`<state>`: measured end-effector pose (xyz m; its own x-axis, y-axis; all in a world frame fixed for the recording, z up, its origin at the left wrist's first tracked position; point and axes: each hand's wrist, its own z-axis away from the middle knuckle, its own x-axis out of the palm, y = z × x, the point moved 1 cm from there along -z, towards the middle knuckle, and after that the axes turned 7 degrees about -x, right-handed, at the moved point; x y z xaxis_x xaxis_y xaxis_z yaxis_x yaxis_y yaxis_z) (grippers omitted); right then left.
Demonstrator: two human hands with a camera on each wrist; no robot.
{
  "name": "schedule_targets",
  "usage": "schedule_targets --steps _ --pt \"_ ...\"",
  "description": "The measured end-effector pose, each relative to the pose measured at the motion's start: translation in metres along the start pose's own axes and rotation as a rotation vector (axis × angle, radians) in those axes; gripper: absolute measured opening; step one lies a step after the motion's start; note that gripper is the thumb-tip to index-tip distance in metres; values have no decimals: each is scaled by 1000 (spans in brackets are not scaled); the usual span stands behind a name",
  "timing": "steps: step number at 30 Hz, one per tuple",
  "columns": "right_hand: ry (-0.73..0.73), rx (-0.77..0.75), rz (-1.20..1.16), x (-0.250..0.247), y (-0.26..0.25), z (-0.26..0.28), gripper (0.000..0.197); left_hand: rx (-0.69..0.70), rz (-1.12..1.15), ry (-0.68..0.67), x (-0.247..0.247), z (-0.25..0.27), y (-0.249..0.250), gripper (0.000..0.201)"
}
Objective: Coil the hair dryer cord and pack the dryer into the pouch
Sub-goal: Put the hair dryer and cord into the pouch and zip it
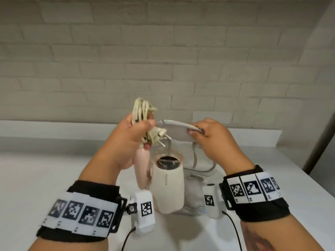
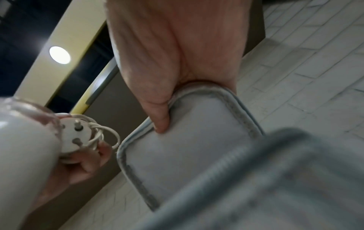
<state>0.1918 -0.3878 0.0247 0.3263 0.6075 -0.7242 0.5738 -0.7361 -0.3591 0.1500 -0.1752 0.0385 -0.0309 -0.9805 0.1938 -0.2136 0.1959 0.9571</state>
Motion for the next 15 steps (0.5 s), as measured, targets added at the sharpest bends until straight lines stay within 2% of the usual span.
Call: schedule_targets --steps 3,6,9,11,13,15 --pt "137 107 -271 -7 1 -4 13 150 93 69 8 -4 39 7" --pt "210 185 -443 -11 0 -9 10 402 88 145 25 -7 65 11" --pt "258 201 -508 -13 -1 -15 11 688 -204 282 49 -9 59 17" --pt "278 223 -530 -13 3 -18 10 811 -435 325 61 -13 37 15" --pt "284 247 -532 -14 9 -21 9 832 -615 269 67 -18 13 17" --pt "292 244 -525 -14 13 -22 10 787 -836 145 67 -23 -13 22"
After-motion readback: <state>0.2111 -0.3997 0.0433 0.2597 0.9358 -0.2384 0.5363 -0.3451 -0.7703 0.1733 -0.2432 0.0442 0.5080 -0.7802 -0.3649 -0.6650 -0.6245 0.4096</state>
